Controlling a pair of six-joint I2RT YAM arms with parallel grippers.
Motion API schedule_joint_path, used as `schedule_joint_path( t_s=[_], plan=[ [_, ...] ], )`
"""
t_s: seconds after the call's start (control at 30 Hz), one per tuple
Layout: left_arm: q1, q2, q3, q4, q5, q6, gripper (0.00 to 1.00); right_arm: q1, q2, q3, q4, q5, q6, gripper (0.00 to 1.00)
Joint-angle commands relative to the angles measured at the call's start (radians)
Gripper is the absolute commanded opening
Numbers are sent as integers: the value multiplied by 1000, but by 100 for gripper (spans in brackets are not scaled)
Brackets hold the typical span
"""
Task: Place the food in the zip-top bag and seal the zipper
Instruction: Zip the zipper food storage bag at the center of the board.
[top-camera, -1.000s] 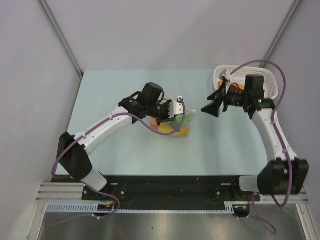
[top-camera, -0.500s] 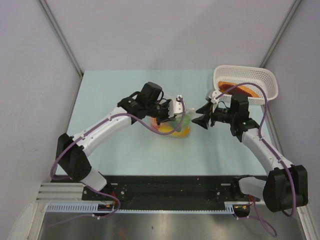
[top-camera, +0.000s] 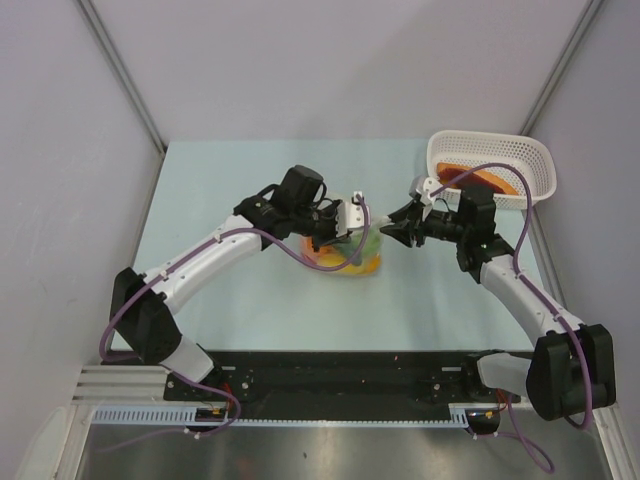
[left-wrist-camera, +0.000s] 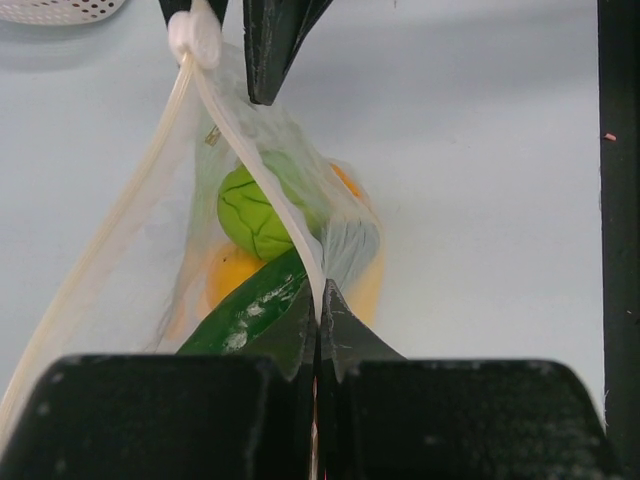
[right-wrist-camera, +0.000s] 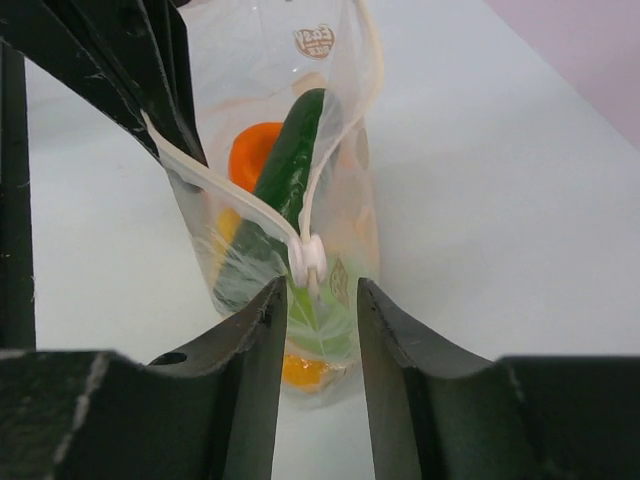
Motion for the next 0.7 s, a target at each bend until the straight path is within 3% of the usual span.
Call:
schedule_joint_path(
  t_s=[0.0, 0.07, 0.17, 0.2, 0.23, 0.4, 0.53, 0.67],
  plan=[
    [-1, -45, -10, 15, 23, -9, 0, 23, -28, 4, 28, -27, -46, 37],
    [-1, -45, -10, 16, 23, -9, 0, 28, -28, 3, 9, -29, -67, 33],
    [-1, -40, -2, 15, 23, -6, 0, 29, -26, 4, -5, -27, -71, 15],
    [-1, -38, -1, 16, 21, -5, 0, 28, -26, 4, -8, -27, -71, 2],
    [-1, -38, -1, 18, 20, -3, 0, 28, -26, 3, -12, -24, -74, 0],
    [0, -48, -2, 39, 11, -20, 5, 26, -32, 2, -26, -12, -87, 0],
    [0, -78, 25, 77, 18, -38, 33, 25, -32, 2, -14, -14, -98, 0],
    [0, -69, 101, 93, 55, -47, 48, 29, -38, 2, -9, -23, -135, 0]
  ],
)
